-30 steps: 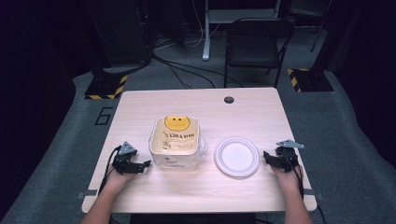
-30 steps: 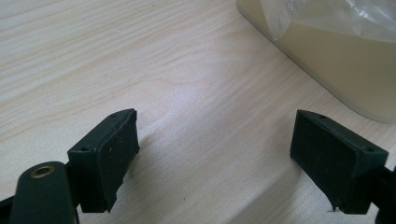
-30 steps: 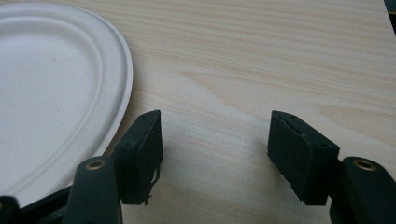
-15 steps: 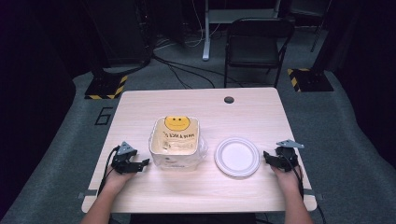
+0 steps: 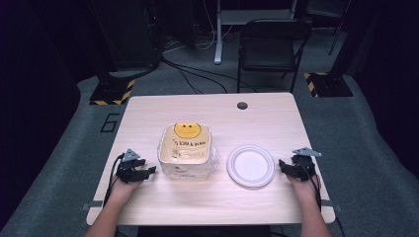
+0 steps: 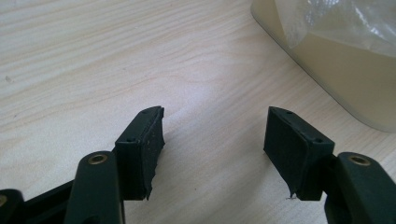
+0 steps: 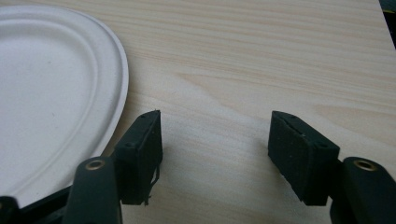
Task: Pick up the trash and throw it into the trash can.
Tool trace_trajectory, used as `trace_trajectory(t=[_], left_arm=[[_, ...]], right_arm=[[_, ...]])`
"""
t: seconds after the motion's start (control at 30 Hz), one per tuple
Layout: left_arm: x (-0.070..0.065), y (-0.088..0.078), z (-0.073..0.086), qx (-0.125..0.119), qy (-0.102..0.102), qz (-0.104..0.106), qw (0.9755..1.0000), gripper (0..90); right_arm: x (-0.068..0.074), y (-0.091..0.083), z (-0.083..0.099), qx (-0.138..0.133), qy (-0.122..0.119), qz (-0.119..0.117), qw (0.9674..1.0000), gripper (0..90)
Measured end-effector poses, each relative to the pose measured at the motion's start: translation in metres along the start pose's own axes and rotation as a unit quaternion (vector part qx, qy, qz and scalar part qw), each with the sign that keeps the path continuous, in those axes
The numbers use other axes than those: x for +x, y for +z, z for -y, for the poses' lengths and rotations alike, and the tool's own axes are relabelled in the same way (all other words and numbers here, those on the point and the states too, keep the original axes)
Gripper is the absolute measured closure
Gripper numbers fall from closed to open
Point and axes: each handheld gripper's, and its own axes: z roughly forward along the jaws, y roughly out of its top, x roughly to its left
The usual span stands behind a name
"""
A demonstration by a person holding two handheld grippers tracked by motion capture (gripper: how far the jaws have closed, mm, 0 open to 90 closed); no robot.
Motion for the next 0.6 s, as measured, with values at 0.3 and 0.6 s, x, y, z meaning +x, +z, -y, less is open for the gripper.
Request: trace_trajectory(t=[0.3,0.6], left_arm=[[-0.004,-0.01,-0.008,-0.012,0.009,0.009,0.9998,38.7],[-0.014,-0.047,-0.028,-0.08,0.003,0.009,0.9967,37.1]], right_arm=[[0.0,-0.003,-0.002,0.002,-0.005,0.001,1.0,40.9],[0.008,-0.019,-0.014,-0.035,-0.015,-0.007,0.9992,42.8]])
